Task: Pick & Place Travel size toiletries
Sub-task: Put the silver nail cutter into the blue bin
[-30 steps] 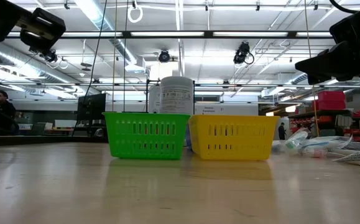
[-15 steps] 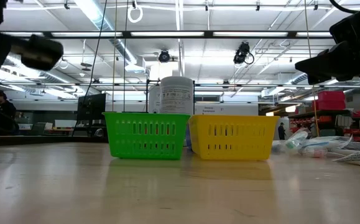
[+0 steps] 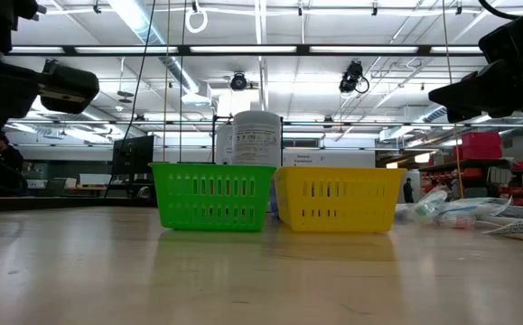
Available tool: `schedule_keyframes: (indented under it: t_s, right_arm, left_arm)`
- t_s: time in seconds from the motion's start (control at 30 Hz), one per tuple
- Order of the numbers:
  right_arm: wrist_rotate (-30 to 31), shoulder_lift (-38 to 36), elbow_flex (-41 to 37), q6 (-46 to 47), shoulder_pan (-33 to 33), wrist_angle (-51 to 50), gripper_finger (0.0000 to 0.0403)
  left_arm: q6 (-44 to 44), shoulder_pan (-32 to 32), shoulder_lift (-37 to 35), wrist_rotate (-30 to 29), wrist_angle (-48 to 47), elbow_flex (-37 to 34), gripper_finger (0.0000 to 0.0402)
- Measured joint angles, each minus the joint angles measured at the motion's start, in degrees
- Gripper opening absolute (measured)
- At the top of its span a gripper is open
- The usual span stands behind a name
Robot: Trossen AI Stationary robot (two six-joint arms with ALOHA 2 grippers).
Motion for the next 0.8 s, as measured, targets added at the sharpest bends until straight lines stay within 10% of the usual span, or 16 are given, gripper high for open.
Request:
schedule_keyframes:
  t_s: [0.8]
  right_arm:
    - [0.0,0.0,0.0,0.0,0.0,0.0,0.0014]
  left_arm:
    - [2.5,0.7,0.0,-3.0,6.7,-5.2,0.018]
